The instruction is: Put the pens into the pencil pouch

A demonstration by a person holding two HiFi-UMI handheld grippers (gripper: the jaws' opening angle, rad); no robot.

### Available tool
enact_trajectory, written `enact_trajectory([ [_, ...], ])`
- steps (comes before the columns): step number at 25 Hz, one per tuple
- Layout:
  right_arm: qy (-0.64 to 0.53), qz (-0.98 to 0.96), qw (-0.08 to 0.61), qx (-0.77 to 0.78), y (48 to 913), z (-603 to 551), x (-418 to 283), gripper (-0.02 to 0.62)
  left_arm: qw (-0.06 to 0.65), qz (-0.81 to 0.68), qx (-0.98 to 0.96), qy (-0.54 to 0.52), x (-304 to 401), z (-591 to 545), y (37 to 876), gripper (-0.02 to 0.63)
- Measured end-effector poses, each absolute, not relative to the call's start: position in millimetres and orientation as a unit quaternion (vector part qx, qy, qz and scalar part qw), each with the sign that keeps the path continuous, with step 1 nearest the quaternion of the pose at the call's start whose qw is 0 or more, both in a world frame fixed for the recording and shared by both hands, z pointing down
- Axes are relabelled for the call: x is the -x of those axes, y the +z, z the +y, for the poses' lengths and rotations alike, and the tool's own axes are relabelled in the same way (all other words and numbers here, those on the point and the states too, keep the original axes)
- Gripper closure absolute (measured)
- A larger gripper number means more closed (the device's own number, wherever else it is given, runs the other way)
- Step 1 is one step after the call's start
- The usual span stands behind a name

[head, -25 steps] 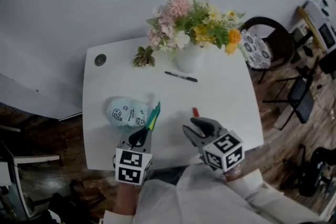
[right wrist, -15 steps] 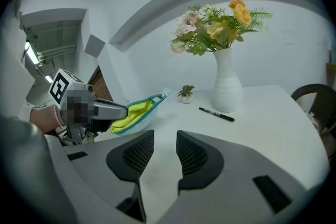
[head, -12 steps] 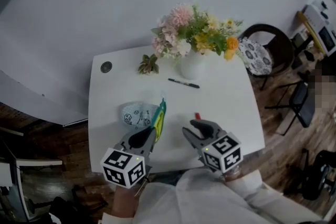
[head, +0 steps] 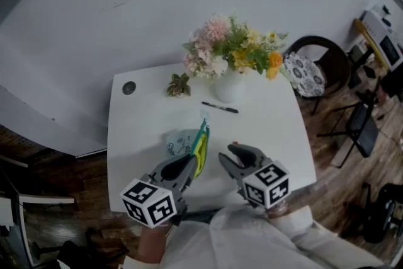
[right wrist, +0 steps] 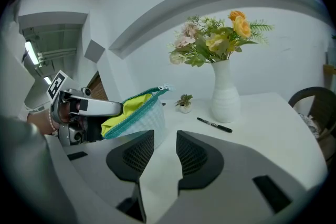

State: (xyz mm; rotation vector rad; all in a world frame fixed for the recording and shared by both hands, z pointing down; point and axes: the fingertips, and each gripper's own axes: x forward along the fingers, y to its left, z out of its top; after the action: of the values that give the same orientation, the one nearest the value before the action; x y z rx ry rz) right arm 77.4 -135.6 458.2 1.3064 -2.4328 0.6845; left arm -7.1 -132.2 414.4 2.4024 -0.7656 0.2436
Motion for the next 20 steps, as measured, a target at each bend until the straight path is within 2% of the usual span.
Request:
enact_trajectory([
  [12, 0.242, -0.839, 0.153, -0.462, 460, -139, -89, 0.466, 0.408, -0.269, -0.872, -0.011, 10, -134, 408, 0.578],
  [20, 0.244, -0.819, 0.190, -0.484, 478, -142, -107, 0.466, 0.403, -0.276, -0.872, -0.013, 20, -137, 411, 0.578],
])
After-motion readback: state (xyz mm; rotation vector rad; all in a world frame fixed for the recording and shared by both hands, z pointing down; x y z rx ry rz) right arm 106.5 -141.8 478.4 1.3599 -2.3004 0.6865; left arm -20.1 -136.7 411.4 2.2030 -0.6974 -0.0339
